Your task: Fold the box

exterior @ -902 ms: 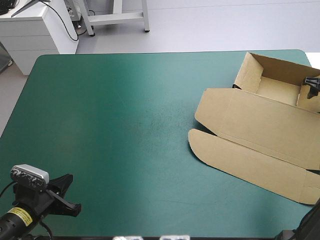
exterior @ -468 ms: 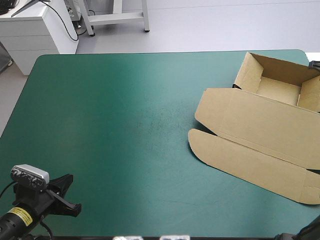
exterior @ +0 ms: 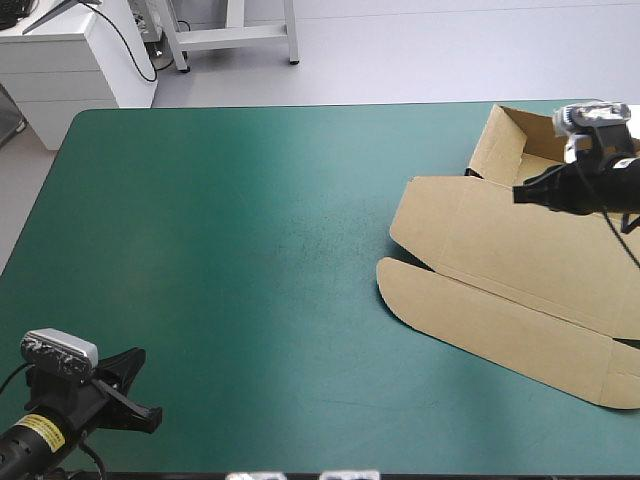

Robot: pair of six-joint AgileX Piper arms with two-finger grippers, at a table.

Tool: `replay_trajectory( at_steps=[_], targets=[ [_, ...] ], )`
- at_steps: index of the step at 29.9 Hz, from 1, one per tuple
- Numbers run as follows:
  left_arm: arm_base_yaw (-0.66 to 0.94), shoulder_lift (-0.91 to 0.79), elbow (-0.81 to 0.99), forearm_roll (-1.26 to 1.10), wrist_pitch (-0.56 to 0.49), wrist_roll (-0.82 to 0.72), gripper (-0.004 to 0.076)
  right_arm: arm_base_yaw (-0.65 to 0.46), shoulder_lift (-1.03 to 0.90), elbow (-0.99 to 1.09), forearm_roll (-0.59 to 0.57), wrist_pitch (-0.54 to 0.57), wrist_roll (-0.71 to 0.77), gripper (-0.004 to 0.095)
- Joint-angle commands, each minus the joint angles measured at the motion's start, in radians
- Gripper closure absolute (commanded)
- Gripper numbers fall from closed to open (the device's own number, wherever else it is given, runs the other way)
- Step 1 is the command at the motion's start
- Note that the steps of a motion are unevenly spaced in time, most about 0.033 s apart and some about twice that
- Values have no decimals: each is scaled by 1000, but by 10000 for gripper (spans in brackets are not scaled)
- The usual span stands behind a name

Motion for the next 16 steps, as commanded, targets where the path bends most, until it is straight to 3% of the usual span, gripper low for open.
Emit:
replay_trajectory(
  at_steps=[1,7,11,16],
  targets=[
    [-4,11,-22,-17,-66,-8,731,130,-146,36,47,-105,-28,910],
    [-4,11,-22,-26,-66,-8,731,375,-364,171,-155,-196,39,909],
    [-4,11,-22,-95,-66,42,731,412,-518,317,-289,-193,94,909],
    [-4,11,-22,-158,-66,163,731,412,-705,501,-358,-204,224,910]
  ],
)
